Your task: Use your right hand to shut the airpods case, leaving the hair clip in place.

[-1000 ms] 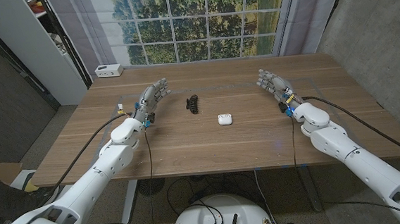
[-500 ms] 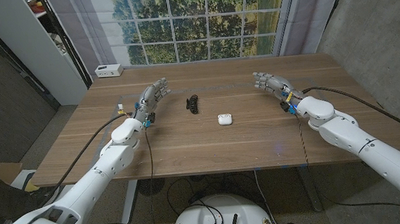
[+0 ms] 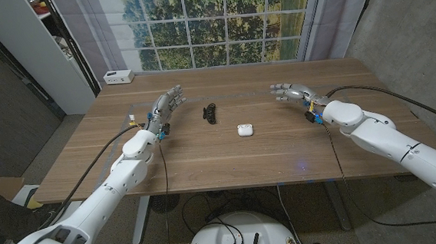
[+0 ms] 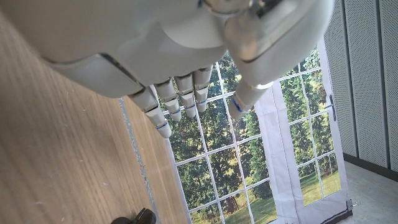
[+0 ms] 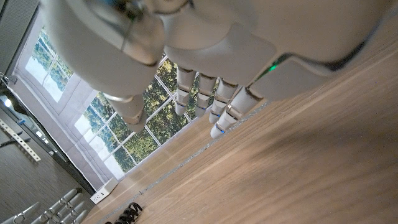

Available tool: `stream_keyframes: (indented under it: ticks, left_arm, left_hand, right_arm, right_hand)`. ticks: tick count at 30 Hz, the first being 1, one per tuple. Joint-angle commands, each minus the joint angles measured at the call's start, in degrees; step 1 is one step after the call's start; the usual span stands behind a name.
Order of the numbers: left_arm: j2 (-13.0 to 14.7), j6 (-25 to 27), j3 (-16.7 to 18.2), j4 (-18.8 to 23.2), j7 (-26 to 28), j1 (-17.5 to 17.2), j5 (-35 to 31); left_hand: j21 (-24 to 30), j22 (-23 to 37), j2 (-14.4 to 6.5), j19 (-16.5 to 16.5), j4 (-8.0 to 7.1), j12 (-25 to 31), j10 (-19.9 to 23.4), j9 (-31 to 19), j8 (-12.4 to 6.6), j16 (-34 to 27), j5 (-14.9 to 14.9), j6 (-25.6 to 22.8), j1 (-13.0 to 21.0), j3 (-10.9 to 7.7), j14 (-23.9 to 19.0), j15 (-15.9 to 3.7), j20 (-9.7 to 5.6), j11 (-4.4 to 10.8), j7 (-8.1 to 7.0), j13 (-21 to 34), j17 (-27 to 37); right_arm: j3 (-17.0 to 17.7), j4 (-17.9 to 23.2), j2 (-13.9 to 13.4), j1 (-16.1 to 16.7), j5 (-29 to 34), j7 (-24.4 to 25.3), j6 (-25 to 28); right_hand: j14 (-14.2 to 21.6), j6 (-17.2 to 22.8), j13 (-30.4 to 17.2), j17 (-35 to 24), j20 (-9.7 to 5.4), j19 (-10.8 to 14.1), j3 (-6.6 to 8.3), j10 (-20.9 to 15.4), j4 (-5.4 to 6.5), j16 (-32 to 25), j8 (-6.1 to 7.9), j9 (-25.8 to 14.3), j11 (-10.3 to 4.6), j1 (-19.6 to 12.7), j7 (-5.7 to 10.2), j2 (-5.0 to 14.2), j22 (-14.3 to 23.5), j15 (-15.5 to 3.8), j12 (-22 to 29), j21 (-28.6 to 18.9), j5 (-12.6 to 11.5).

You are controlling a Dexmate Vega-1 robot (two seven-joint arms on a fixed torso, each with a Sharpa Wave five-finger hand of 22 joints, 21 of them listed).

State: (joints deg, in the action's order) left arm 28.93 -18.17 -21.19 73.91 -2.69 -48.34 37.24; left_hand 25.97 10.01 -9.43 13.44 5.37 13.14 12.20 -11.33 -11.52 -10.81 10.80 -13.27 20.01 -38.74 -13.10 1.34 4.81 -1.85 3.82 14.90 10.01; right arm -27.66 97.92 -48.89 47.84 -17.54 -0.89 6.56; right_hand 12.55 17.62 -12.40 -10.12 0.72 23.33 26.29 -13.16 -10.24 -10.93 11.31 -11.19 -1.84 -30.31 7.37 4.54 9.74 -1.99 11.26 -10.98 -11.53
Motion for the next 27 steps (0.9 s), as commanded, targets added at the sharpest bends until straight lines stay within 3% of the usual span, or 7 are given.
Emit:
stream_keyframes:
  ticks: [1,7,8,9,10,19,27]
  left_arm:
    - [0.2,-0.2,0.2,0.8,0.2,-0.7,0.1]
    - [0.5,-0.3,0.4,1.2,0.2,-1.4,0.4]
    - [0.5,-0.3,0.4,1.2,-0.1,-1.4,0.6]
    - [0.7,0.2,0.4,1.6,0.3,-1.5,0.5]
    - [0.7,-0.2,0.4,1.3,-0.3,-1.4,0.6]
    - [1.2,0.7,0.2,2.3,-0.4,-1.5,0.5]
    - [1.3,1.7,-0.1,3.1,0.2,-1.7,0.3]
  left_hand:
    - [-0.2,0.3,0.1,0.2,-0.04,0.3,0.5,-0.1,-0.22,-0.2,0.2,-0.4,0.3,-0.44,-0.6,0.03,0.15,-0.09,0.10,0.0,0.2]
    - [-0.3,0.3,0.1,0.1,-0.01,0.3,0.6,-0.1,-0.18,-0.1,0.2,-0.4,0.3,-0.46,-0.5,0.02,0.19,0.03,0.01,0.0,0.2]
    - [-0.3,0.3,0.1,0.1,-0.03,0.3,0.6,-0.1,-0.19,-0.1,0.2,-0.4,0.3,-0.46,-0.5,0.04,0.18,0.06,0.02,0.0,0.2]
    - [-0.3,0.3,0.1,0.1,-0.02,0.3,0.6,-0.1,-0.18,-0.1,0.2,-0.4,0.3,-0.45,-0.5,0.04,0.18,0.04,0.01,0.0,0.2]
    - [-0.4,0.3,0.1,0.1,-0.02,0.3,0.6,-0.1,-0.18,-0.1,0.2,-0.4,0.3,-0.45,-0.5,0.05,0.19,-0.02,0.01,0.0,0.2]
    - [-0.5,0.3,0.2,0.1,-0.02,0.3,0.6,-0.1,-0.16,-0.1,0.2,-0.5,0.3,-0.47,-0.6,-0.02,0.22,0.17,0.04,0.0,0.2]
    - [-0.6,0.3,0.2,0.1,-0.02,0.3,0.6,-0.1,-0.15,-0.1,0.2,-0.5,0.2,-0.46,-0.6,0.00,0.22,-0.01,0.02,0.0,0.2]
  right_arm:
    - [-2.3,7.0,-3.7,-1.0,5.8,-0.1,7.8]
    - [-4.3,10.0,-5.0,-1.9,10.6,-0.5,10.4]
    - [-4.7,10.5,-5.2,-2.0,11.7,-0.3,10.8]
    - [-5.0,10.9,-5.3,-2.2,12.5,-0.5,11.3]
    - [-5.2,11.3,-5.4,-2.3,12.9,-0.7,11.7]
    - [-6.7,15.5,-7.2,-3.8,15.5,-5.6,17.7]
    - [-8.5,17.0,-8.9,-5.7,18.2,-10.2,19.4]
  right_hand:
    - [-0.7,-0.3,-0.1,-0.2,0.04,-0.2,-0.31,0.3,-0.08,0.3,0.01,-0.1,0.07,-0.8,0.06,-0.05,0.2,-4.77,0.0,0.2,0.0]
    - [-1.2,0.0,-0.1,-0.2,0.07,-0.9,-0.30,0.5,-0.01,0.3,0.16,-0.1,0.02,-1.5,0.79,-0.17,0.1,-4.61,0.0,0.4,0.1]
    - [-1.1,1.0,-0.2,-0.2,0.14,-1.1,-0.40,0.4,0.23,0.0,0.55,-0.3,-0.04,-2.9,3.43,-0.45,0.1,-4.74,0.4,0.2,0.2]
    - [-1.0,1.0,-0.2,-0.3,0.19,-1.1,-0.58,0.3,0.33,-0.2,0.50,-0.3,-0.08,-3.3,1.39,-0.62,0.1,-4.92,0.5,0.1,0.3]
    - [-0.9,1.0,-0.2,-0.3,0.23,-1.2,-0.59,0.2,0.34,-0.2,0.50,-0.3,-0.12,-3.3,1.21,-0.63,0.1,-4.89,0.5,0.2,0.3]
    - [-2.7,0.2,-0.2,-0.2,0.43,-2.6,-0.16,1.6,-0.02,0.4,0.13,-0.3,-0.60,-5.5,0.71,-0.56,0.1,-4.85,0.1,0.5,0.1]
    - [-3.7,-0.3,-0.3,-0.2,0.59,-3.6,-0.02,2.9,0.02,0.5,-0.05,-0.3,-0.69,-6.6,0.75,-0.55,0.1,-4.78,-0.2,0.6,0.0]
